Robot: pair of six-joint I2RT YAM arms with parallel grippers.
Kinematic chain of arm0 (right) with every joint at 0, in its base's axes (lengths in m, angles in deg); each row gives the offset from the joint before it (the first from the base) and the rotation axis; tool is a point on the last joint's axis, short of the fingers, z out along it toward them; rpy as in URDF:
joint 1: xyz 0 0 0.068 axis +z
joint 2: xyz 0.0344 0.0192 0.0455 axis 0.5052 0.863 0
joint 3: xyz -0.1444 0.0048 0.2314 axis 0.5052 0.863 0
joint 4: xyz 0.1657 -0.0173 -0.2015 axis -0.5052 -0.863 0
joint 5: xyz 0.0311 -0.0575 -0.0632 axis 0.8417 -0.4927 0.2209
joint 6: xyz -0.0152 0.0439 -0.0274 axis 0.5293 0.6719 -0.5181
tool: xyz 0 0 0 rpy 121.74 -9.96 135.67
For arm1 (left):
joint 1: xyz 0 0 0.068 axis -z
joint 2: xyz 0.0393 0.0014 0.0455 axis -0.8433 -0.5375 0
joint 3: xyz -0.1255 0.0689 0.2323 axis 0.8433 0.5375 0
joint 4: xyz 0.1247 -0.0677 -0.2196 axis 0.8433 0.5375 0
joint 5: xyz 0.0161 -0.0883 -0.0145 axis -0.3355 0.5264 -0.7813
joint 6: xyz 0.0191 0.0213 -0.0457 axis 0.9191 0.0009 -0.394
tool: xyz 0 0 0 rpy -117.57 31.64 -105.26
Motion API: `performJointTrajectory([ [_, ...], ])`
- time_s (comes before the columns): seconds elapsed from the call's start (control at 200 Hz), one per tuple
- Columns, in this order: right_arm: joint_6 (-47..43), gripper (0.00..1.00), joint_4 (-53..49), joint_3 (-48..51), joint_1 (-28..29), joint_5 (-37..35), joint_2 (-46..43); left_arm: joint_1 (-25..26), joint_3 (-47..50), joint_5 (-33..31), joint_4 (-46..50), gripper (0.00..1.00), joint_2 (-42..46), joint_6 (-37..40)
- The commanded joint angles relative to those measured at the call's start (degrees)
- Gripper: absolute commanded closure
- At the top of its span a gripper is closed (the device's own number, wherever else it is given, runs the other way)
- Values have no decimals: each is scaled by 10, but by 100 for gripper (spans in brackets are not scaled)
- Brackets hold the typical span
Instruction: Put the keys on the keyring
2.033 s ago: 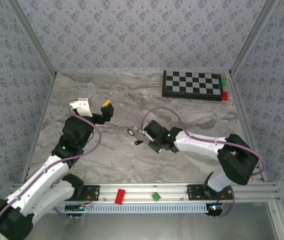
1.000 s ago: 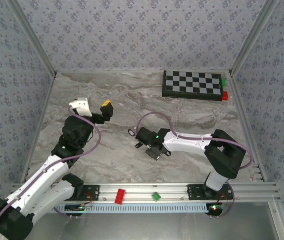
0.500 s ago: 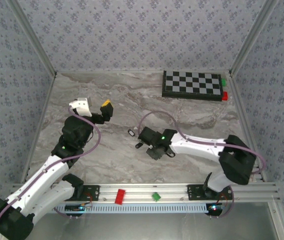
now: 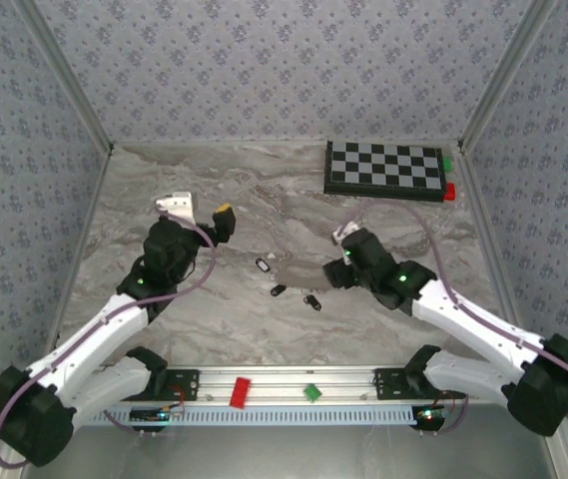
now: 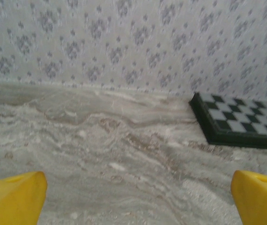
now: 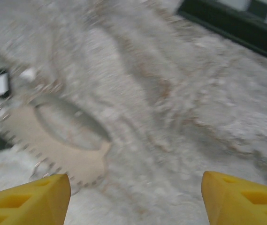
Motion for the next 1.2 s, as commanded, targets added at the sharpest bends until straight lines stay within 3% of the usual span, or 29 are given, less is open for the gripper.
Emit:
performJointTrajectory([
  [0.0, -16, 21, 109, 45, -56, -51, -41, -3, -50, -31, 58, 0, -40, -16],
  [0.055, -25, 13, 160, 76, -87, -73, -59, -4, -67, -46, 83, 0, -68, -19],
  [0.1, -37, 0, 200, 102, -114, -85, -71, -5, -82, -61, 105, 0, -89, -20],
  [0.21, -50, 0, 271, 148, -179, -96, -80, -17, -112, -97, 138, 0, -138, -25],
  [0.285, -48, 0, 306, 166, -218, -93, -72, -35, -123, -154, 157, 0, -164, -46],
  [0.42, -60, 0, 412, 207, -276, -95, -30, -72, -119, -212, 148, 0, -190, -19],
  [0.515, -63, 0, 499, 237, -307, -93, 14, -115, -118, -205, 157, 0, -203, 7],
  [0.64, -71, 0, 512, 224, -328, -95, 76, -175, -102, -205, 170, 0, -221, 15],
  [0.81, -87, 0, 633, 235, -346, -74, 164, -203, -43, -203, 58, 0, -236, 65],
  [0.89, -65, 0, 649, 236, -349, -43, 177, -203, -2, -179, -30, 0, -239, 99],
  [1.035, -65, 0, 774, 275, -376, 21, 219, -233, 57, -99, -164, 0, -269, 122],
  [1.08, -72, 0, 827, 289, -381, 31, 244, -246, 40, -77, -117, 0, -268, 108],
  [1.194, -79, 0, 941, 302, -386, 49, 329, -257, 54, -51, -141, 0, -260, 116],
])
